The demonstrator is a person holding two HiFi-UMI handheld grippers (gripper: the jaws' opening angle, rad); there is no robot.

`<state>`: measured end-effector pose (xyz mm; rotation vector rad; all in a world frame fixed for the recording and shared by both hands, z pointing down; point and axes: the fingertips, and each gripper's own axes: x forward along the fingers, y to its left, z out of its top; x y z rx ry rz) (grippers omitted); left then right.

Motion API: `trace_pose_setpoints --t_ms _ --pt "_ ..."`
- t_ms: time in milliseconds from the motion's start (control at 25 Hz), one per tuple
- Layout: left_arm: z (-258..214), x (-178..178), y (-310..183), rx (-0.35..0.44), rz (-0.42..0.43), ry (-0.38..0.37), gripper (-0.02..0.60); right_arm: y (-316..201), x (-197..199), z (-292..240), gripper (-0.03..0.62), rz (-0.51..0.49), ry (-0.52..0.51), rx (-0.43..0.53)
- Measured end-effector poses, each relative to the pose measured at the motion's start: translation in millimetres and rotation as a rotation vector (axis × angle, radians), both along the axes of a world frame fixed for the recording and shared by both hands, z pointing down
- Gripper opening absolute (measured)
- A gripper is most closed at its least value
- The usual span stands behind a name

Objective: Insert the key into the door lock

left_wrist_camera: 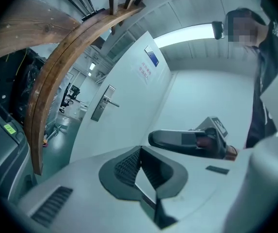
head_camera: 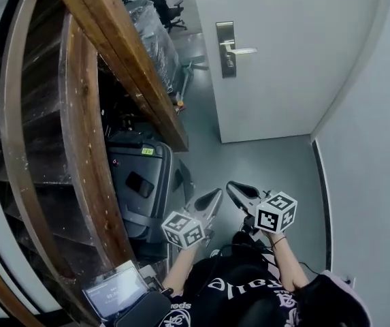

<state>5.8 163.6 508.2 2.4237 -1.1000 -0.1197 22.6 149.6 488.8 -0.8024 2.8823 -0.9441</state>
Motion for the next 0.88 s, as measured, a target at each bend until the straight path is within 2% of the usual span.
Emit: trace_pose_setpoints --t_ms 160,360,560,880 --pt "10 -22 52 -0.02 0.029 -0.008 0.005 45 -19 7 0.036 0.064 -0.012 -0.023" --pt "29 -41 105 -0.065 0.052 0.021 0.005 104 -32 22 0.036 0.117 -0.014 -0.063" --pt "32 -35 144 -0.071 0.108 0.041 0.005 150 -26 30 0.035 0.173 0.026 -0.085" --pt "17 -23 169 -0.022 0.132 0.049 0.005 181 -13 19 0.035 0.198 0.065 -0.049"
